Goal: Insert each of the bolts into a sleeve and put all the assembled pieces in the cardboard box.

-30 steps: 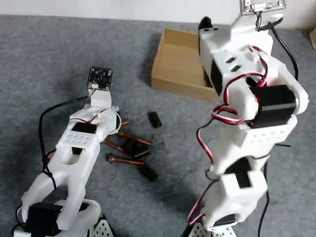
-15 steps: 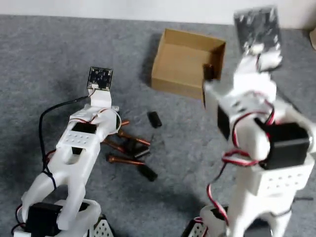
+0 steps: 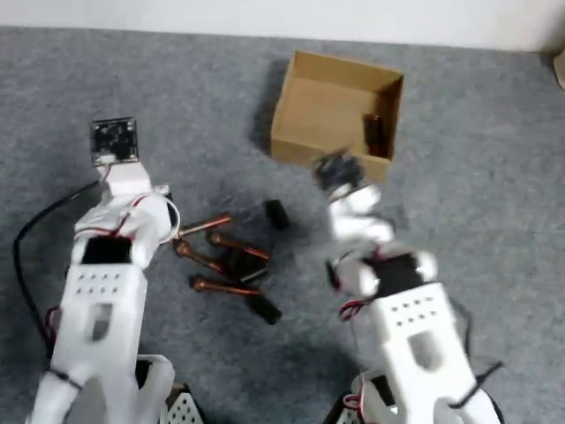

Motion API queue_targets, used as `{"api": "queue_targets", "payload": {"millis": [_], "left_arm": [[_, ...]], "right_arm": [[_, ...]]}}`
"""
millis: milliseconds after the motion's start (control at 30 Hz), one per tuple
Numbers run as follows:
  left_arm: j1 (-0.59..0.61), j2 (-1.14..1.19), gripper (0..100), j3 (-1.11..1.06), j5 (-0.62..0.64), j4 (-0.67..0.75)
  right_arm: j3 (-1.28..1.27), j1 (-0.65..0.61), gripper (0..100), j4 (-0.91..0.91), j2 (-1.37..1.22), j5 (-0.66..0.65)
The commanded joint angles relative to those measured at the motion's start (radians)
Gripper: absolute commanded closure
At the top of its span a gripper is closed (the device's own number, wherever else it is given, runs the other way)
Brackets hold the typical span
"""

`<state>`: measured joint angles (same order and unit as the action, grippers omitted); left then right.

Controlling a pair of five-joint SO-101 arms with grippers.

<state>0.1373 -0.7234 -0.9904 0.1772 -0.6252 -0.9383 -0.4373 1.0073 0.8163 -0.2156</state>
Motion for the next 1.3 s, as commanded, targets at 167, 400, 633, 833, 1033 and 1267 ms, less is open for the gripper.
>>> {"api": "queue_targets", "payload": {"millis": [167,400,633,833,1033,1267], "left_arm": [[0.064,-0.16,99,0.018,-0.048,-0.173],[0.091,-0.159,99,-0.048,-0.049,-0.144],[0.091,-0.157,99,-0.085,-0.049,-0.087],[0.091,-0.157,99,-0.085,-0.049,-0.086],[0.091,-0.157,99,-0.087,-0.049,-0.086],[0.091,-0.157,99,-0.087,-0.049,-0.086]], "right_arm": [[0.094,-0.154,76.7,-0.242,-0.302,0.117],[0.341,-0.163,76.7,-0.252,-0.641,0.118],[0.476,-0.183,76.7,-0.318,-0.843,0.118],[0.567,-0.189,76.7,-0.334,-0.958,0.181],[0.619,-0.189,76.7,-0.337,-1.069,0.209],[0.611,-0.188,81.1,-0.335,-1.087,0.209]]}}
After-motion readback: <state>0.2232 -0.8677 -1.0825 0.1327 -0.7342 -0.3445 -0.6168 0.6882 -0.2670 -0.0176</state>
